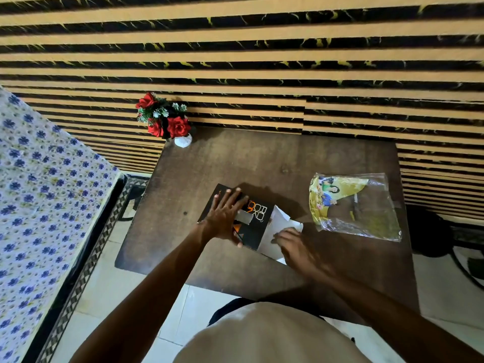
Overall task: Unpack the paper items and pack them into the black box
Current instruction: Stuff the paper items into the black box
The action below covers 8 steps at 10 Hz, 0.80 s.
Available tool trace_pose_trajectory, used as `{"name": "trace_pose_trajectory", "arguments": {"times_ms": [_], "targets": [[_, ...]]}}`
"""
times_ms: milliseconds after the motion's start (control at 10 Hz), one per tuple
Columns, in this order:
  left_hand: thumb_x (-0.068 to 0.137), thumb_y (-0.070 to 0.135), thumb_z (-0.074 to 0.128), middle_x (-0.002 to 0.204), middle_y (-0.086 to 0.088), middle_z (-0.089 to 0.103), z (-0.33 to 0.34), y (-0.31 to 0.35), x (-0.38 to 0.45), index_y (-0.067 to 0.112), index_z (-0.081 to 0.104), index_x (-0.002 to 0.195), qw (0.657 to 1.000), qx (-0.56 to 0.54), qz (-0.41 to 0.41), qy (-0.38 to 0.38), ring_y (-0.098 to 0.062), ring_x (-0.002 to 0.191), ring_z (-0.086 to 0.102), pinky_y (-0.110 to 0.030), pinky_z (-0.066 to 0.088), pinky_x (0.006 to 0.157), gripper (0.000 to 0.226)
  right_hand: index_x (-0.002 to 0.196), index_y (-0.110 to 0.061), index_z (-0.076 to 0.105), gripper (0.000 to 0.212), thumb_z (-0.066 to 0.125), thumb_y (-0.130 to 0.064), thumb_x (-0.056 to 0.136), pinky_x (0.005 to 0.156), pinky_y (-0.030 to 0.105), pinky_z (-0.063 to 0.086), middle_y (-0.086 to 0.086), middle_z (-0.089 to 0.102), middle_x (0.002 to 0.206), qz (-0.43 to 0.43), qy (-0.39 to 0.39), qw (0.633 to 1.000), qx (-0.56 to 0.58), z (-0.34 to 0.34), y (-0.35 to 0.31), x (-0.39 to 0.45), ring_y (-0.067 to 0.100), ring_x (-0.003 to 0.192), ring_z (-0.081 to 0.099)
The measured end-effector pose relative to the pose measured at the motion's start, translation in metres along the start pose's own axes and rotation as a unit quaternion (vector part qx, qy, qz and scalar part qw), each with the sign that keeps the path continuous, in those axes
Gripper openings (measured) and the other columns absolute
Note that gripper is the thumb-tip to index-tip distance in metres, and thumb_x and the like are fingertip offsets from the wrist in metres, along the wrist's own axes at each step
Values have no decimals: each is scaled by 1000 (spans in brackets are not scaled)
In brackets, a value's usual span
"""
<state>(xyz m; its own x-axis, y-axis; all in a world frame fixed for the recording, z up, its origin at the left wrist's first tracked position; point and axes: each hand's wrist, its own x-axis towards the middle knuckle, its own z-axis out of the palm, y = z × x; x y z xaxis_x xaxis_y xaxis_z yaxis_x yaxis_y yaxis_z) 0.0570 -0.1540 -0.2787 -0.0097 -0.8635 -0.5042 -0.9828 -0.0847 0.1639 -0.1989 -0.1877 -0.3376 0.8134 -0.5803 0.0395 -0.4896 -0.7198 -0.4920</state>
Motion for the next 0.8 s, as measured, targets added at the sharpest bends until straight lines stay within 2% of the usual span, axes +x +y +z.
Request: {"name": "trace_pose_trajectory", "arguments": {"times_ms": [100,200,300,400,500,600,700,800], "targets": [[47,68,81,162,-6,-15,7,27,0,26,-6,153,993,87,78,-8,-31,148,-15,-57,-9,115,143,100,-14,70,28,61,-1,77,83,34,53,8,67,106,282,76,955,62,-3,4,-11,30,97,64],[46,72,78,162,-8,-11,18,48,4,23,-4,154,989,117,86,12,-33,149,-10,-60,-3,117,144,126,-10,52,44,66,-17,84,99,39,43,15,54,131,493,59,857,140,-7,2,-18,33,120,53],[46,77,75,163,-7,-9,21,61,8,23,-3,154,992,101,74,31,-33,150,-7,-64,1,117,143,137,-4,41,59,69,-20,88,80,38,54,19,59,124,554,-35,731,398,-5,4,-23,27,97,65],[48,73,77,163,-5,-4,19,71,12,23,-1,153,988,113,103,27,-33,150,-6,-67,5,115,140,127,-14,50,45,67,-29,89,58,18,56,2,66,102,482,-124,742,449,-11,0,-37,1,63,68],[47,66,82,162,-3,8,14,77,16,25,5,153,988,99,114,28,-33,150,3,-68,7,114,137,120,-23,50,28,59,-25,93,61,14,51,-3,62,100,431,-91,784,437,-9,-6,-46,-10,61,64],[48,66,82,158,-4,20,13,71,22,28,16,151,988,79,129,35,-34,147,13,-69,8,113,128,136,-21,47,46,56,-33,93,60,9,54,-9,64,103,430,-57,775,460,14,3,-52,-9,71,66],[49,71,77,154,-5,26,11,66,29,27,23,149,986,65,145,42,-34,144,19,-69,8,113,122,135,-19,48,37,48,-21,98,67,18,54,-13,58,102,454,-36,768,450,4,-4,-37,4,76,64],[59,66,70,150,-1,30,4,66,34,27,22,149,988,49,131,63,-30,139,27,-64,7,116,110,135,-7,47,36,42,-5,99,65,14,51,-3,56,100,475,6,769,428,3,-4,-22,-2,70,62]]}}
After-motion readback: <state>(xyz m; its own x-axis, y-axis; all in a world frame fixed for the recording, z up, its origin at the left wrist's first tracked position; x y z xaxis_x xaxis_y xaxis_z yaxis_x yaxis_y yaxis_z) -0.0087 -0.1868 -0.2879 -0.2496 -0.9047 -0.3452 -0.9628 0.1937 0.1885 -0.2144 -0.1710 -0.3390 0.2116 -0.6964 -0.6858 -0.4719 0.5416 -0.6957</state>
